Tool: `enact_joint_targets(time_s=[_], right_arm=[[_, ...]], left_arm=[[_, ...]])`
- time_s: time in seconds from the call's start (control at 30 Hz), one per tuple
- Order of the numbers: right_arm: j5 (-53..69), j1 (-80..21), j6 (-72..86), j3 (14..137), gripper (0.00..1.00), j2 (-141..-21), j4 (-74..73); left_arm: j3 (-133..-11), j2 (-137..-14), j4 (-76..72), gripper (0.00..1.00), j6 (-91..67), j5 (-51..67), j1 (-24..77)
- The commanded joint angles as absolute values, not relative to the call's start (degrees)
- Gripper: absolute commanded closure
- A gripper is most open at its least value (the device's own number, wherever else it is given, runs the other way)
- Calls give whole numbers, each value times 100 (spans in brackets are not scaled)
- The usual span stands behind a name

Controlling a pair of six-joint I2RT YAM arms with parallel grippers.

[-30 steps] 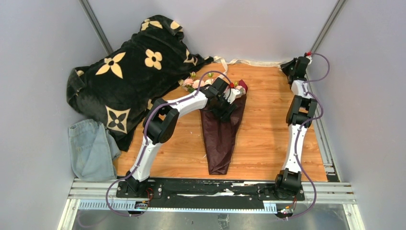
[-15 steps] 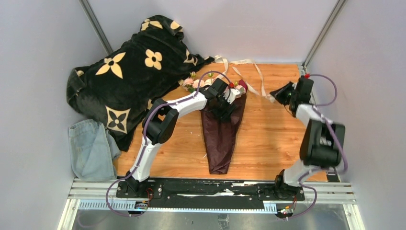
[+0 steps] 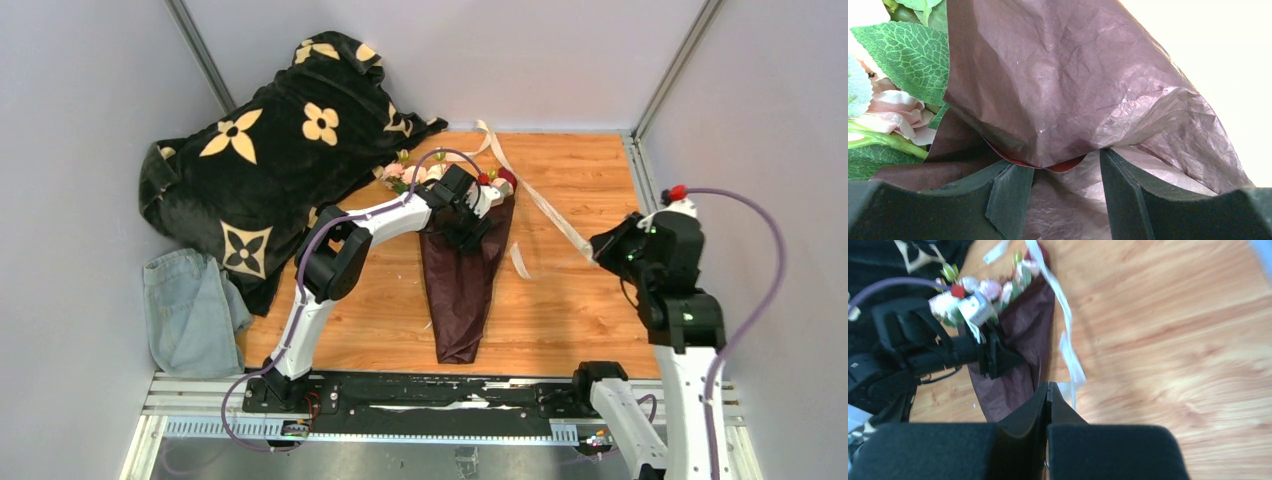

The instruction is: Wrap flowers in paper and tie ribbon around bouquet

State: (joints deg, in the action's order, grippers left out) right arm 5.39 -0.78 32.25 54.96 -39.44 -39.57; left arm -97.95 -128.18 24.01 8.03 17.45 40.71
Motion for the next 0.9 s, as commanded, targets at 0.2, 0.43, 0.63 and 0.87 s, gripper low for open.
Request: enact_joint_targets(time_s=[0.2, 0.43, 0.63, 0.87], right_arm=[[-2036, 305, 1679, 7001, 63, -4671, -5767], [-1996, 321, 1700, 6621, 55, -5611, -5322], [234, -184, 1826, 6097, 37, -6360, -5341], [315, -446, 3144, 4320, 41, -5825, -5254]], left_arm=[[-9524, -13149, 2891, 39, 1001, 1145, 3999], [-9515, -13156, 2874, 39, 1030, 1143, 3999], [-9555, -13193, 2883, 39, 977, 1213, 3999], [-9553, -13184, 2905, 39, 954, 1245, 4000]])
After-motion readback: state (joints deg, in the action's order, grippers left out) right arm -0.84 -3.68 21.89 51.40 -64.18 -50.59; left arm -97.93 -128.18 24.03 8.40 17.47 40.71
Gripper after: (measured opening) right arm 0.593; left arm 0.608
